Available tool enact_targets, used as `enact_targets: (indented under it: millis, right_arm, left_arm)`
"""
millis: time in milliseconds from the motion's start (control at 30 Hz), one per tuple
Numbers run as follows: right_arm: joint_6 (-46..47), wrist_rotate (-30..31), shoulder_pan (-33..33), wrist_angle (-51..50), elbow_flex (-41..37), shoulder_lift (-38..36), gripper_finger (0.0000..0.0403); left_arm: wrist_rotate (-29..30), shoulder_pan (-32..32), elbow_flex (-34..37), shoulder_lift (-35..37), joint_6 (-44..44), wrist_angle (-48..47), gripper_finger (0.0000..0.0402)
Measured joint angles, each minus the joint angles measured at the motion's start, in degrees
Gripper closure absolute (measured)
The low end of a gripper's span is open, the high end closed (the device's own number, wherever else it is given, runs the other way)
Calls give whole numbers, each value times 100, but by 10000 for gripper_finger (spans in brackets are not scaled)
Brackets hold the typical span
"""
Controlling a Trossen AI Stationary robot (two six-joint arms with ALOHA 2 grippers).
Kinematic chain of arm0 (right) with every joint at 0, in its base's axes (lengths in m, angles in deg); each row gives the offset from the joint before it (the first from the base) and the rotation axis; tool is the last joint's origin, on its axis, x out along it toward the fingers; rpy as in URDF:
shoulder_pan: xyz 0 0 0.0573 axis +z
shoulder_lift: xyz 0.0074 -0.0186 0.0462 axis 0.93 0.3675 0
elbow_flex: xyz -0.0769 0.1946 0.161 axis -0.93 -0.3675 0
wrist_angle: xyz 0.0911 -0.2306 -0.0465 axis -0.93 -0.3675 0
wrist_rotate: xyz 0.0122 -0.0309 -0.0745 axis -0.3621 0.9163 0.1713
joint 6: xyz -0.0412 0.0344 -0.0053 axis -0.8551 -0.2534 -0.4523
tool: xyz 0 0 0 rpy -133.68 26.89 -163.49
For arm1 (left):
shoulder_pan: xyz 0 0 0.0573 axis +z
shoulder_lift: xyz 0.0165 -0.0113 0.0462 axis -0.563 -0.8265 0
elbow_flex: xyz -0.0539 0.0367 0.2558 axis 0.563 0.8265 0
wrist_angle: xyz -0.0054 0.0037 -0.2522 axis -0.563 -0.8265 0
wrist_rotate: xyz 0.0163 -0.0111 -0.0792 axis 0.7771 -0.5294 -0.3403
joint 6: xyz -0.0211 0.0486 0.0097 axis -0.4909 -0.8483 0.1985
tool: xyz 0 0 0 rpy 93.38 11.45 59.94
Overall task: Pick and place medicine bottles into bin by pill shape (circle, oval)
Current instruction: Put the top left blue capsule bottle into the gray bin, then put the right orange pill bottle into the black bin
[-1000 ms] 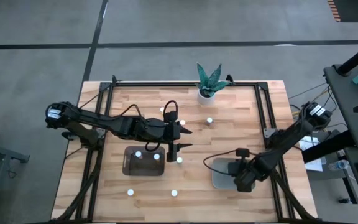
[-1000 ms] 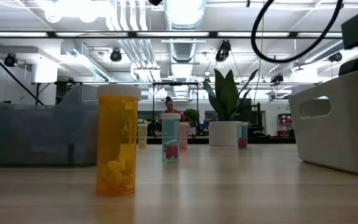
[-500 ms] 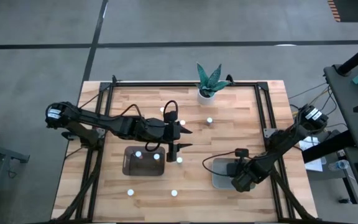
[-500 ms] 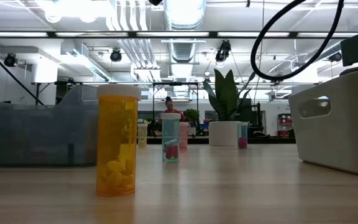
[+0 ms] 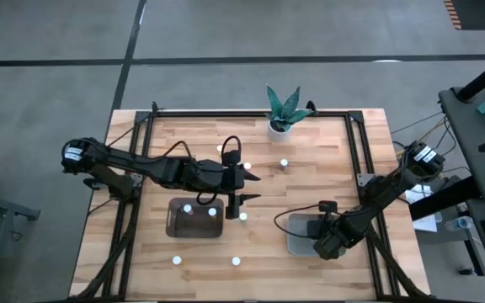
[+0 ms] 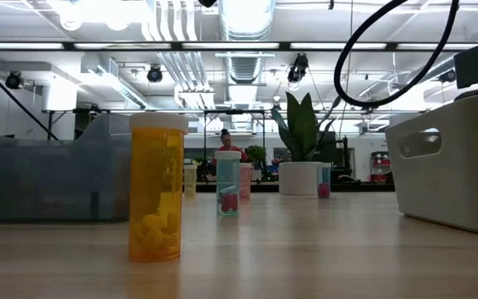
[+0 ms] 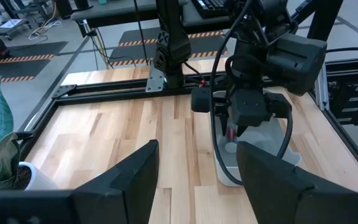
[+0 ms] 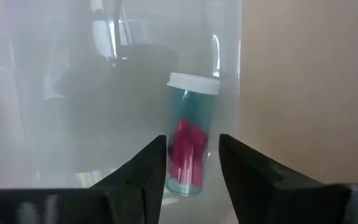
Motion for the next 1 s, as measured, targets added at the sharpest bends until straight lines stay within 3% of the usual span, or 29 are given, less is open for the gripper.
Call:
enact_targets:
  millis: [267,667,1000]
  right_arm:
    - [86,-1,0,1,-2,-123,239]
    - [152,110,15,68,457,-627,255]
    - [-965,1269,74,614,475,-905,261]
  left_arm:
    - [0,0,-1,0,3,-2,203]
    - [-2,-66,-1,0,79,-19,203]
    - [1,-328,12,-24,686,-418,203]
